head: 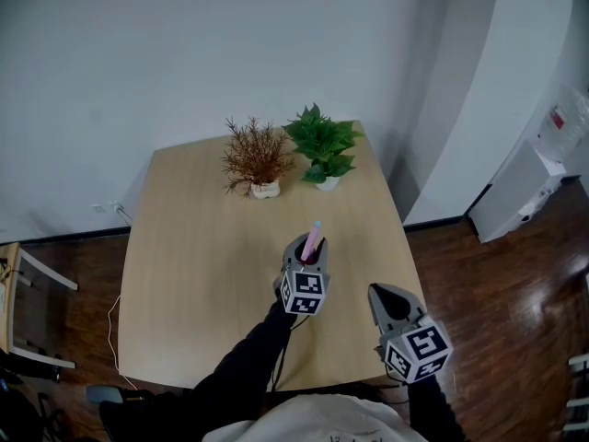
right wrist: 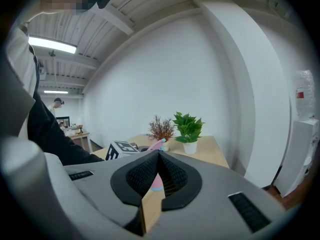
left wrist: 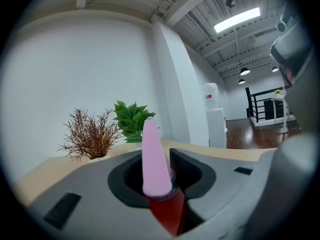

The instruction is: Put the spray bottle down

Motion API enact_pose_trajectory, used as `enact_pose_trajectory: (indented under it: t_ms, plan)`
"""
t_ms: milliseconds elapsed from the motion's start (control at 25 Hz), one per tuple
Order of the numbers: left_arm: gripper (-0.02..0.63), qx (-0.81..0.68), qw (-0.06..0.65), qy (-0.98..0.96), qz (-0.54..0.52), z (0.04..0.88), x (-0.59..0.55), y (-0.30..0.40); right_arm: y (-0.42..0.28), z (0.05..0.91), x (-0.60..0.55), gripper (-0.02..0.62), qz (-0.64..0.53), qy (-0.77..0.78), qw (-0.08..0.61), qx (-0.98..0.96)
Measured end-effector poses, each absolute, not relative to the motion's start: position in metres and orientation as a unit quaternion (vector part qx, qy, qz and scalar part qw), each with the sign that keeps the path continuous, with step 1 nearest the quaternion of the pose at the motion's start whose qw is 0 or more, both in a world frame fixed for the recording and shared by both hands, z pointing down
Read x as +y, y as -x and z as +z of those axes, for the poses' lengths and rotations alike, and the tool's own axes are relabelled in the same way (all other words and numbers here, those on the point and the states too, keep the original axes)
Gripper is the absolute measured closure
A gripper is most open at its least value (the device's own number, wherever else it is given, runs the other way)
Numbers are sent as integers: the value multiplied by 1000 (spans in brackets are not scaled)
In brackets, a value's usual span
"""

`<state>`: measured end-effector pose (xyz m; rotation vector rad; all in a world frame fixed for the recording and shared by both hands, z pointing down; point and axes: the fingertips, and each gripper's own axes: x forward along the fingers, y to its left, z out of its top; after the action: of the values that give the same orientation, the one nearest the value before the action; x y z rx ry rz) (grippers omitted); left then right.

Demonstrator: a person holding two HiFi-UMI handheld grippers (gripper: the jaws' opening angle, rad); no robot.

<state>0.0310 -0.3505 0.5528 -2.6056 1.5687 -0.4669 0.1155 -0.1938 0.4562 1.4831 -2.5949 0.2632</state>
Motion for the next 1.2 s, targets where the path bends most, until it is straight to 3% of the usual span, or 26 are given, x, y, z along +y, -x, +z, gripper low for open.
enact_pose_trajectory:
  t_ms: [240, 520, 720, 1000, 1200]
  plan:
    - [462, 499, 38, 854, -146, 554, -351, -33, -113, 456, -199, 623, 88, -494, 69, -862]
    - [359, 477, 32, 867, -141, 553, -346, -33, -106, 456, -200, 623, 89, -491, 68, -864]
    - [325, 471, 30, 872, -130, 548, -335, -28, -103, 454, -201, 623, 88, -490, 66, -865]
    - [325, 475, 15, 876, -86, 513, -307, -3, -93, 449, -199, 623, 84, -484, 61, -869]
    - [404, 493, 7, 866, -82, 495, -277, 30, -88, 445, -196, 623, 80, -480, 57, -872]
